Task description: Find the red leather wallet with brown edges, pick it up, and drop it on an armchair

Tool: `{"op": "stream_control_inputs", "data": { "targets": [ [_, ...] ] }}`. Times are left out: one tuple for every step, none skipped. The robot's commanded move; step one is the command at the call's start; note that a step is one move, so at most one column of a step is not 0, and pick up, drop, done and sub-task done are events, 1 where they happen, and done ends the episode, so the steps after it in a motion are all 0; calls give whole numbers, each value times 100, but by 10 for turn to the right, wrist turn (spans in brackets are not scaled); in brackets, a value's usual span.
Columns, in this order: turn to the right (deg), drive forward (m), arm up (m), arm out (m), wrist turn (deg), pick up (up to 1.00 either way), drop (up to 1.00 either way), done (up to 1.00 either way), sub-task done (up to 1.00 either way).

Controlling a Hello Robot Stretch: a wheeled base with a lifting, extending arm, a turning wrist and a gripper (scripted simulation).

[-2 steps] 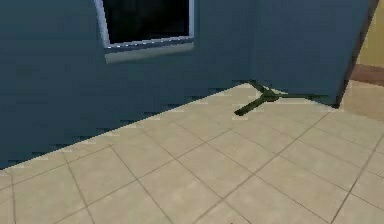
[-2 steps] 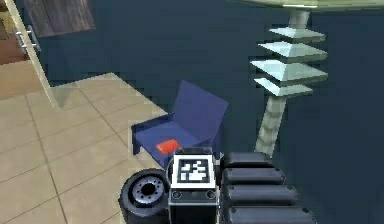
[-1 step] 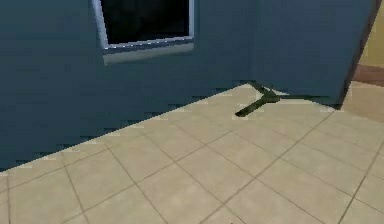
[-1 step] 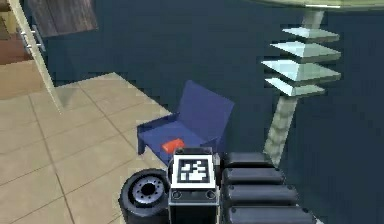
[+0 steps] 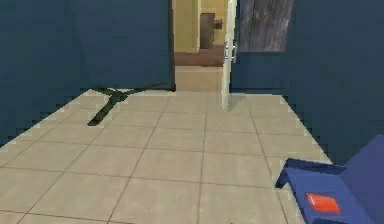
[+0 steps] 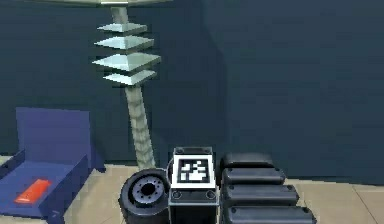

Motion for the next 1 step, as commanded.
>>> {"op": "stream_control_inputs", "data": {
  "targets": [
    [30, 0, 0, 0, 0, 0, 0, 0, 0]
  ]
}}
